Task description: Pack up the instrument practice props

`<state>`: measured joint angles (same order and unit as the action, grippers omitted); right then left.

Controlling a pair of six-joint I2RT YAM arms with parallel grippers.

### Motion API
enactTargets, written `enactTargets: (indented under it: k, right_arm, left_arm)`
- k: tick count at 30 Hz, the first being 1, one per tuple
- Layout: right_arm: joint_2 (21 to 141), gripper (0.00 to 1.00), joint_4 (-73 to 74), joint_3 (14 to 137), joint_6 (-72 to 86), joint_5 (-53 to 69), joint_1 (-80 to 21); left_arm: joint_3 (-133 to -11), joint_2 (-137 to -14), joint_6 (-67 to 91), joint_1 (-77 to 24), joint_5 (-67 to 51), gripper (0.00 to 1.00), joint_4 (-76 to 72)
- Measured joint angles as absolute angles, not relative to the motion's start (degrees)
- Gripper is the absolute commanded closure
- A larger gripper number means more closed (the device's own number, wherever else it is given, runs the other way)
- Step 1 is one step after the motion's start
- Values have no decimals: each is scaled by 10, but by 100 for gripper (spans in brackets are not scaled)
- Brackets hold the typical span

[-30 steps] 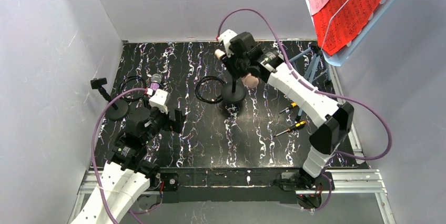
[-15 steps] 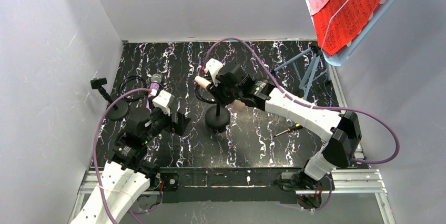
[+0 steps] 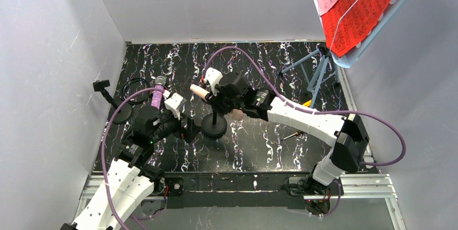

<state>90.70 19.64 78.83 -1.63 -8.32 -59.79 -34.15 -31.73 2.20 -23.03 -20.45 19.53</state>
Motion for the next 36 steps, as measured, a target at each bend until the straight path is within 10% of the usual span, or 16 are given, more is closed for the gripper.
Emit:
enactTargets:
  k: [11, 36]
  right_arm:
    - [911, 23, 185, 790, -13, -61, -604]
    - [911, 25, 440, 929, -23, -72, -605]
  left_arm:
    - [-338, -341, 76, -231, -221, 12, 131]
    - [-271, -444, 148, -302, -191, 18, -82]
